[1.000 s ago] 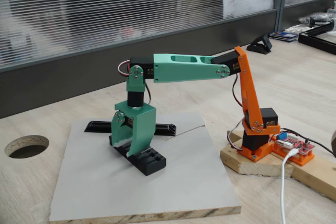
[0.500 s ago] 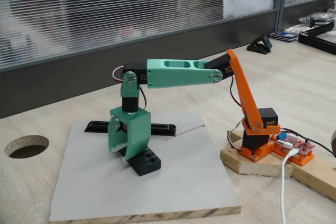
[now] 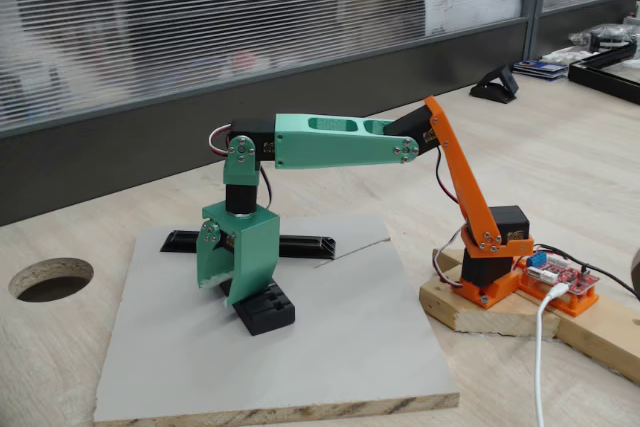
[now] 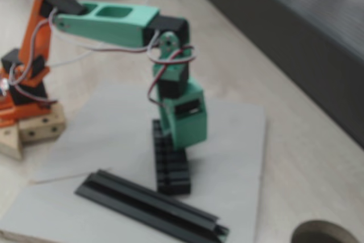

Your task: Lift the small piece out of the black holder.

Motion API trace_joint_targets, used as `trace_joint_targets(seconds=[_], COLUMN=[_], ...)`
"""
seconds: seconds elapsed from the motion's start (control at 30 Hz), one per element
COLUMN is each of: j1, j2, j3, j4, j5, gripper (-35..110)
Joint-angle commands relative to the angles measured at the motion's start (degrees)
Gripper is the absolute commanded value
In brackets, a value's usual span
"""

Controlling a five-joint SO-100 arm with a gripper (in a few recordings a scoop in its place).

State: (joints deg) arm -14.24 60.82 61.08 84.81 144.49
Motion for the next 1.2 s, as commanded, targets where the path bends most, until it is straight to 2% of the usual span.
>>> trace_joint_targets(seconds=[0.0,0.27,0.47,0.83,1.03,1.17], j1=[-0.62,-1.14,-1.41,-0.7,-0.7,-1.14], j2=[4.57,6.24,6.33,5.1,5.01,5.01], j3=[-1.67,-2.11,-2.2,-2.2,-2.11,-1.41], j4=[2.29,5.45,5.27,5.01,-0.97,-1.23], j5=[0.97,1.23,8.0,8.53,8.61,8.7], gripper=[39,39,39,39,39,39])
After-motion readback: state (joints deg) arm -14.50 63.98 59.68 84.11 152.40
